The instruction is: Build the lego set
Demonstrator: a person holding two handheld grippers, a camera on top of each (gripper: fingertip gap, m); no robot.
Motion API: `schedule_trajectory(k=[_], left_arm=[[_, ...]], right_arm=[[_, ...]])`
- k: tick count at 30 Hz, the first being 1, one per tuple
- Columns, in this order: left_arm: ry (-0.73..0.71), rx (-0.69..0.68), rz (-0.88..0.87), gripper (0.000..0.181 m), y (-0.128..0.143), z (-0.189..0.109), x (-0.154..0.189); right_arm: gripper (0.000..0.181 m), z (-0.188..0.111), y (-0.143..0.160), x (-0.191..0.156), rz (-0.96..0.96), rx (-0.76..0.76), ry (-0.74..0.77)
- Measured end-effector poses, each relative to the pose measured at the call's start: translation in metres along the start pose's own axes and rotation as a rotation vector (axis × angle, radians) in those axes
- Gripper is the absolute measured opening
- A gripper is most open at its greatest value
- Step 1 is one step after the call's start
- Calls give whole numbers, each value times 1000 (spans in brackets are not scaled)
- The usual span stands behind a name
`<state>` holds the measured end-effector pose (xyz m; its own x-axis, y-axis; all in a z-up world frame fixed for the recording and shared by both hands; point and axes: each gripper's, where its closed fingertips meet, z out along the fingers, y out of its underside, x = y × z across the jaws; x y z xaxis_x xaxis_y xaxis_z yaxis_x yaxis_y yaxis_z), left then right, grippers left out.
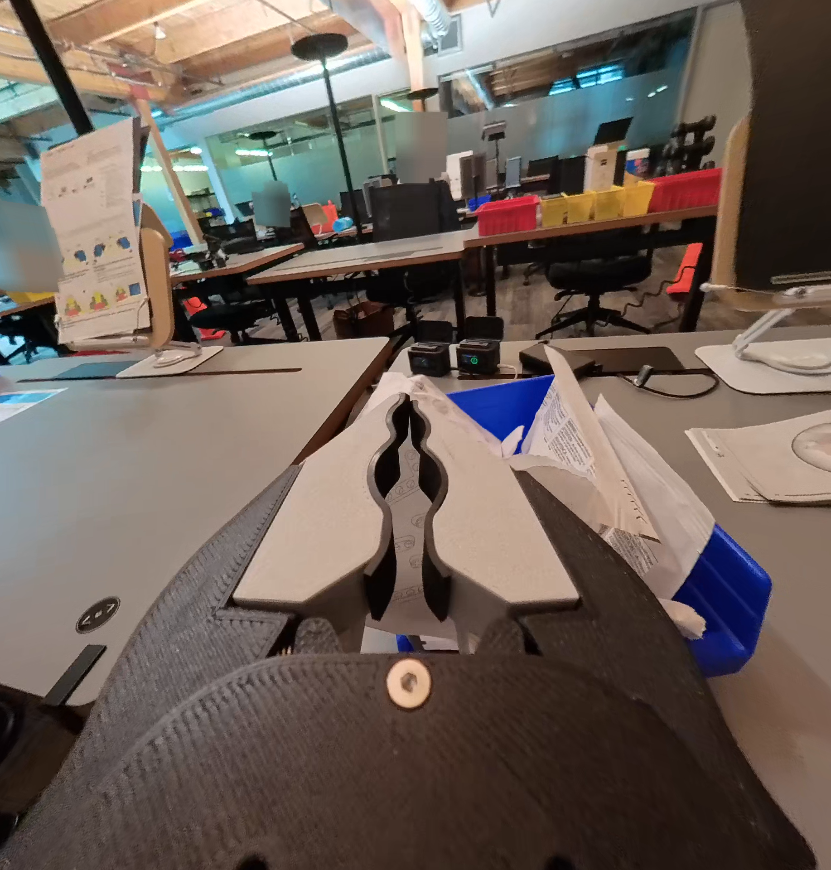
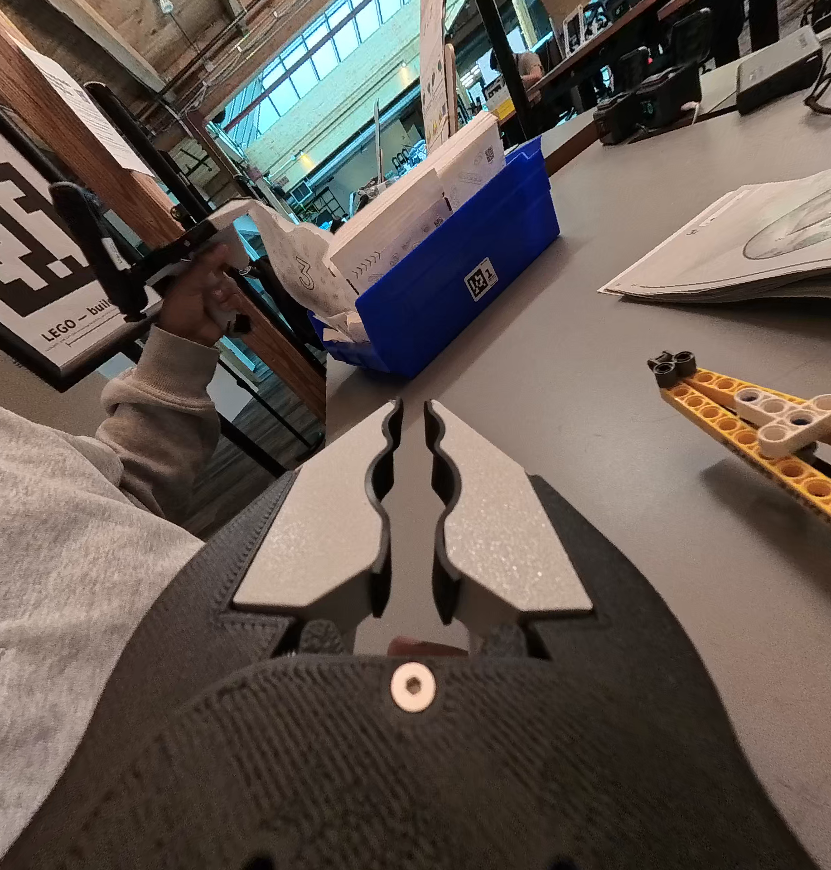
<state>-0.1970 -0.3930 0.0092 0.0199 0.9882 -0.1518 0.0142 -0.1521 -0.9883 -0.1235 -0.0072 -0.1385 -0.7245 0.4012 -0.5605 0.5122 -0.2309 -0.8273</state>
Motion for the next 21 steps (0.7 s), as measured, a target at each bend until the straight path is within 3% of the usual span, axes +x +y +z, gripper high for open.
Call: schedule_trajectory(k=[9,15,18,21], left_arm=[[59,136,71,0,-49,-18,29],[-97,171,93,0,-63,-22,2],[-101,206,16,0,-68,-30,-8],[-65,244,15,0,-79,-41,4]], right_arm=[[7,1,1,0,-13,-5,11],[6,-1,-1,-2,-26,10,8],[6,-2,-1,-3,-17,14,0],[7,-1,-1,-3,-14,11,-1]])
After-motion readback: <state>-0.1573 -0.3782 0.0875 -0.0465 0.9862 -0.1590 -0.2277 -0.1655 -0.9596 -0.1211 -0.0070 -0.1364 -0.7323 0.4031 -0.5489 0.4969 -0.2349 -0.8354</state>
